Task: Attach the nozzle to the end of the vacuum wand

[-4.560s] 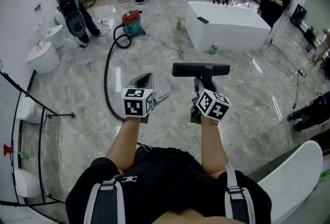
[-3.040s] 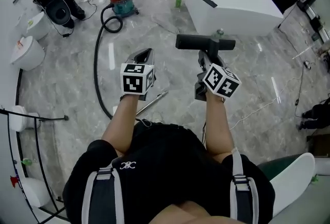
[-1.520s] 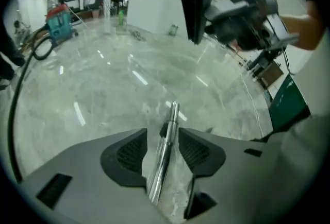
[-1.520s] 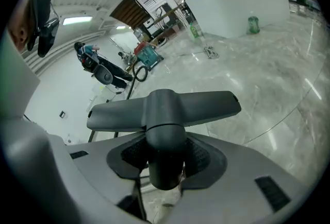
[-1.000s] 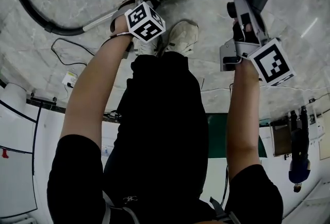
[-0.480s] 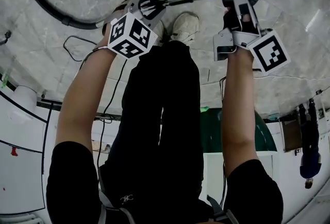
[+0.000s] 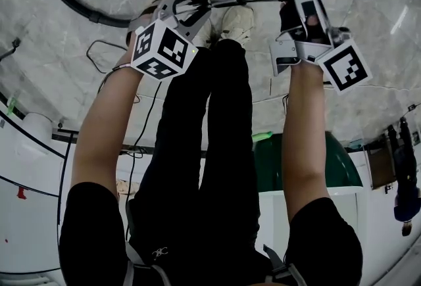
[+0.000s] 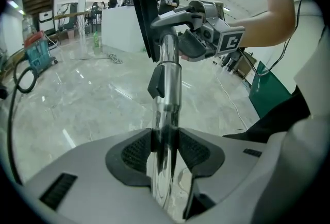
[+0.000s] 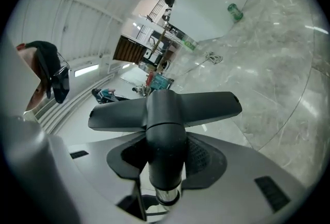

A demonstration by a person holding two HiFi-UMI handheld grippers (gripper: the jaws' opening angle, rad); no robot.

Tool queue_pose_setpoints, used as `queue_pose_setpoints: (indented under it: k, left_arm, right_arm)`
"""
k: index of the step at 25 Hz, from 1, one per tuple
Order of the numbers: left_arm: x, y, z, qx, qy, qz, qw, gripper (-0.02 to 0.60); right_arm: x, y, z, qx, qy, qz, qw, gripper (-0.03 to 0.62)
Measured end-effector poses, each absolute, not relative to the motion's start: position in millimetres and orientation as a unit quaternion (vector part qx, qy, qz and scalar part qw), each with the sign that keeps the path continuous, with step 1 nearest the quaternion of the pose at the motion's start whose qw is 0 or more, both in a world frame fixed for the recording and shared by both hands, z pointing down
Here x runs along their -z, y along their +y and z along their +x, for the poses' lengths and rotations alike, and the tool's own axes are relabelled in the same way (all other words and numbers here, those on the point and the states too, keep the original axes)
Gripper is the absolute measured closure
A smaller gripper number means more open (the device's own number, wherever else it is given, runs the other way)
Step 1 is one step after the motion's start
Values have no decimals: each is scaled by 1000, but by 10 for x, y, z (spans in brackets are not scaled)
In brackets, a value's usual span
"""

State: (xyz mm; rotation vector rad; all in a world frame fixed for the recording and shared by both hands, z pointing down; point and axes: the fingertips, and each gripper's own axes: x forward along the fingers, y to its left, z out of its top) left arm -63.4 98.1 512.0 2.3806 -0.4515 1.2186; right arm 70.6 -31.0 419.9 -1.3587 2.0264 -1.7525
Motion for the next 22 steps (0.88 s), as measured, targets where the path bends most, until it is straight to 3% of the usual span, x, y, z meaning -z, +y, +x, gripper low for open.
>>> queue_pose_setpoints:
  k: [9,18,22]
  left_arm:
    - [-4925,1114,-745,-432,-172,860,211,413]
    - [-4974,1012,-526,-419,-164,877,169,418]
    - [-5012,1093,-549,-429,-130,873,190,433]
  right_arm:
    - [-3793,-117,471,481,742,-466,38,408]
    - [-3681,-46,211,497,748,-438,36,410]
    - [-3768,-12,110,528,762,-371,51,410]
